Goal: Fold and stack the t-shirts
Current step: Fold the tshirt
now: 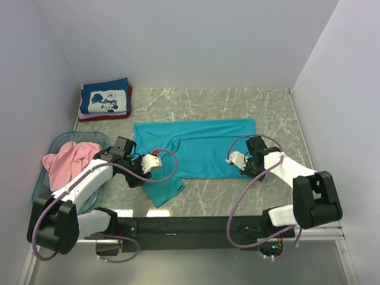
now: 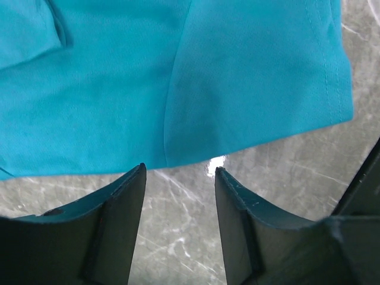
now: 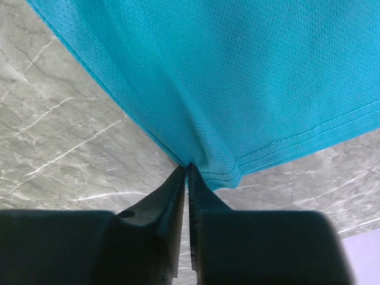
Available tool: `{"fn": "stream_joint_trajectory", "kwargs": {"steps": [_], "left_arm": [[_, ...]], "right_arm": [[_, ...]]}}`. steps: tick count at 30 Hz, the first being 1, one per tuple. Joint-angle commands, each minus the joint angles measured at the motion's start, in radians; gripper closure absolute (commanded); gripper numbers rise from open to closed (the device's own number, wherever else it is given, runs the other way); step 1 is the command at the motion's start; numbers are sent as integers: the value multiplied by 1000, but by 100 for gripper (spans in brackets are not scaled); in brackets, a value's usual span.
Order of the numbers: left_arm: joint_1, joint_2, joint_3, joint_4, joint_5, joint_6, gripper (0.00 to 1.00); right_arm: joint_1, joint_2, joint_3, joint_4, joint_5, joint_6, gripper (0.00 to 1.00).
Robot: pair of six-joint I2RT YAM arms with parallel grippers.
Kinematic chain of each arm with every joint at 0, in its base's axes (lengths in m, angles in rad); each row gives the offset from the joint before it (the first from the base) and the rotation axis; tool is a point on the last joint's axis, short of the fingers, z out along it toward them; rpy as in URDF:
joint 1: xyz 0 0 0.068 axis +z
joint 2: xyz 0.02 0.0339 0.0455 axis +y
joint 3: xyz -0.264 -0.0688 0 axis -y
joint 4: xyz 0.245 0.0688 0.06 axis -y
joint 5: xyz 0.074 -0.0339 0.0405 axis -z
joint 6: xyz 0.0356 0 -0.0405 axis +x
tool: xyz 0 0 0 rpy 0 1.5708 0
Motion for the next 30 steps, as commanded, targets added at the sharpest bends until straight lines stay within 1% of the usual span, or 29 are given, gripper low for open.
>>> {"fn": "stream_joint_trajectory", "kwargs": {"steps": [1, 2, 7, 15, 19, 22, 23, 25, 26, 28, 30], "left_arm": [[-29, 15, 6, 43, -12, -7, 45], [-47, 20, 6, 47, -15, -12, 44], [-118, 44, -12, 69, -35, -36, 43], [-225, 87, -81, 164, -145, -93, 39], [-274, 107, -114, 202, -196, -92, 42], [-288, 127, -123, 198, -205, -95, 63], [-290, 132, -111, 166, -202, -93, 77], [-291, 133, -97, 127, -204, -79, 86], [-291, 127, -82, 79, -204, -75, 94], [-290, 94, -54, 5, -187, -67, 99], [-290, 58, -32, -44, -171, -61, 99]], "right_arm": [[0, 6, -11, 38, 25, -3, 97], [1, 9, -10, 38, 26, -2, 100], [0, 3, -2, 30, 23, 4, 100], [-16, 3, 15, 13, 14, 9, 100], [-25, 10, 24, 12, 14, 7, 100], [-31, 6, 27, 6, 9, 4, 100], [-32, 3, 27, 1, 8, 4, 100], [-34, -14, 32, -16, 2, 1, 100], [-35, -22, 33, -23, 0, -2, 100], [-45, -52, 33, -45, 2, -12, 100], [-64, -71, 42, -62, -24, -22, 100]]}}
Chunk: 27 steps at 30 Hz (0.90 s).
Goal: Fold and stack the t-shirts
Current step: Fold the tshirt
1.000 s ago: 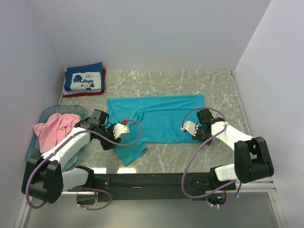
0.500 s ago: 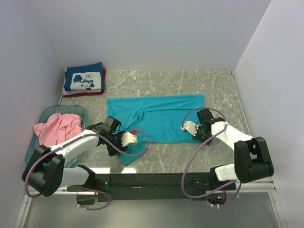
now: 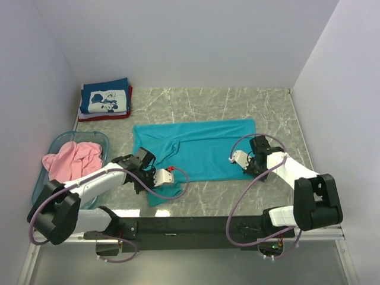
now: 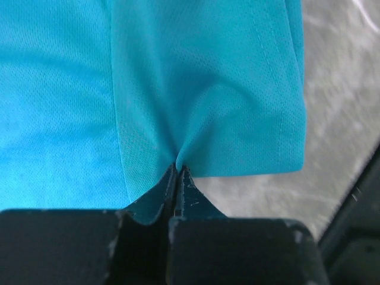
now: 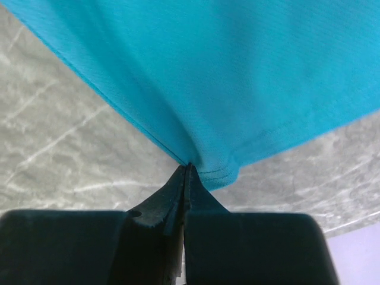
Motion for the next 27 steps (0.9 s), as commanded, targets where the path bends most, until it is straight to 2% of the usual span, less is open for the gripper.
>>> {"fn": "stream_joint_trajectory", "kwargs": {"steps": [1, 5, 10, 18, 27], "left_arm": [[1, -42, 41, -167, 2, 26, 99], [26, -73, 115, -243, 45, 40, 99], [73, -24, 204, -295, 74, 61, 99], [196, 139, 394, -315, 99, 110, 99], [257, 323, 586, -326, 102, 148, 99]], "right_arm": [[-36, -74, 43, -66, -29, -30, 100], [-83, -84, 91, -106, -52, -58, 100], [-100, -41, 158, -136, -74, -70, 100], [-100, 70, 286, -149, -74, -78, 100], [-102, 223, 438, -148, -60, -84, 100]]}}
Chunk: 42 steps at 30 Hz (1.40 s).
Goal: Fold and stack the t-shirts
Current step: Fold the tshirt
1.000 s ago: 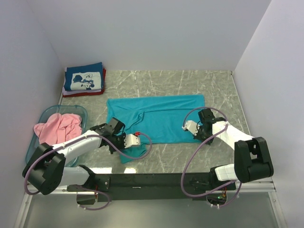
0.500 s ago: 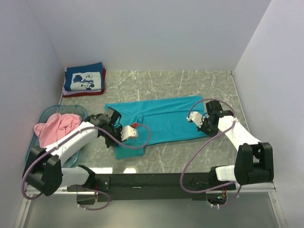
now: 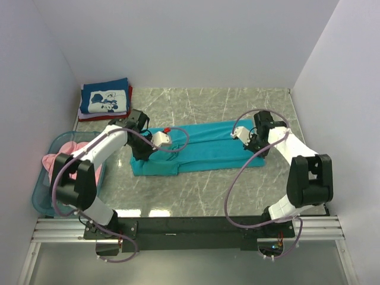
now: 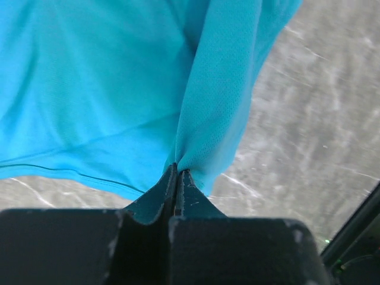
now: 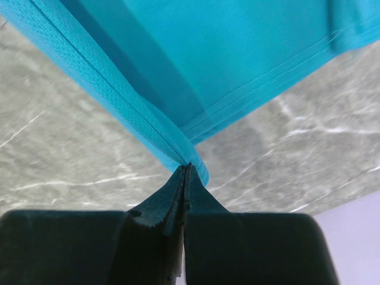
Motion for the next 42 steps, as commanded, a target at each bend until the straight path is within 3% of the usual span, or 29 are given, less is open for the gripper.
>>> {"fn": "stream_joint_trajectory", "kwargs": {"steps": [1, 14, 42], "left_arm": [[18, 52, 96, -25, 29, 40, 99], [55, 223, 237, -26, 25, 73, 99], [80, 355, 335, -10, -10, 88, 99]], "right_arm": [[-9, 49, 78, -9, 13, -21, 100], [-9, 197, 208, 16, 30, -32, 100], [-12, 309, 285, 57, 45, -27, 100]]}}
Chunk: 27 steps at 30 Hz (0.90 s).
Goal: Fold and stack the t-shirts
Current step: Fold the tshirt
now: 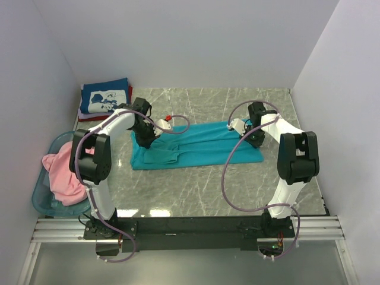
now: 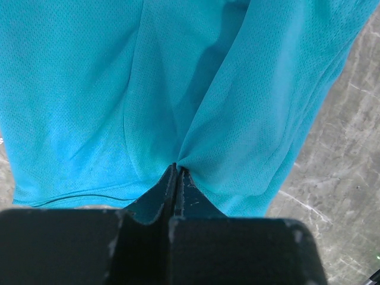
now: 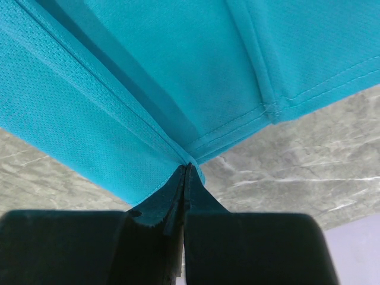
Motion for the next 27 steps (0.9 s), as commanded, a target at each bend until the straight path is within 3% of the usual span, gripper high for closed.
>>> {"fn": "stream_joint_trajectory", "kwargs": {"steps": [1, 20, 22, 23, 24, 25, 27], "left_arm": [[5, 9, 30, 4, -5, 25, 99], [31, 25, 22, 38, -19, 11, 99], [31, 25, 21, 44, -22, 5, 93], [32, 26, 21, 54, -22, -4, 89], [36, 23, 21, 60, -24, -9, 81], [39, 19, 22, 60, -18, -21, 76], [63, 9, 36, 46, 5, -41, 65]], "right_arm": [[-12, 3, 49, 19, 20, -9, 100], [-12, 33, 66, 41, 30, 2, 100], [-9, 39, 69, 45, 36, 6, 100], [-10, 43, 71, 53, 41, 21, 98], [-12, 43, 78, 57, 43, 31, 91], [-14, 42, 86, 57, 41, 52, 77], [-32, 34, 124, 33, 30, 80, 67]]}}
